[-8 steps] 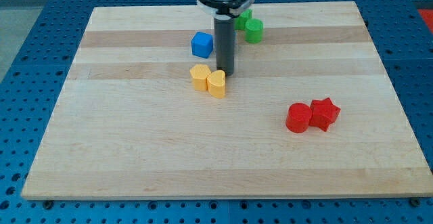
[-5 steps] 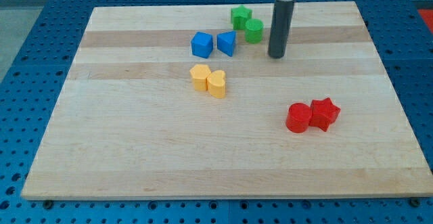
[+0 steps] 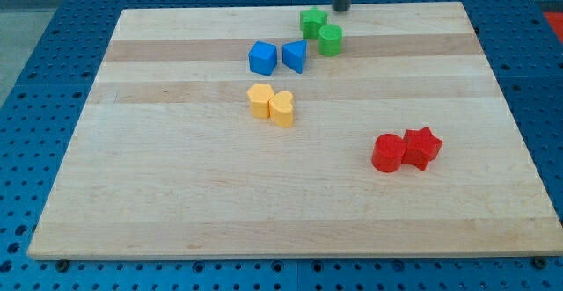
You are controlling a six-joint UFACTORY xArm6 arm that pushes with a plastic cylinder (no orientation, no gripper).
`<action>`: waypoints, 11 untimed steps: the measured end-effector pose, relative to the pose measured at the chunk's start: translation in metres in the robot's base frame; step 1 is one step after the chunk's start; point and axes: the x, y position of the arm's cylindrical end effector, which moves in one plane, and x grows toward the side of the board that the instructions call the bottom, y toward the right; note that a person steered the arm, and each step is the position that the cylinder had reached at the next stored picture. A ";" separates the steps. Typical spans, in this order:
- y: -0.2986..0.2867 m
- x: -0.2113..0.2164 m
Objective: Move the green blocks right to the blue blocks
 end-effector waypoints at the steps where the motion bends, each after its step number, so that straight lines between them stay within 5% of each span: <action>1: -0.039 0.002; 9: -0.028 0.072; 11: -0.031 0.052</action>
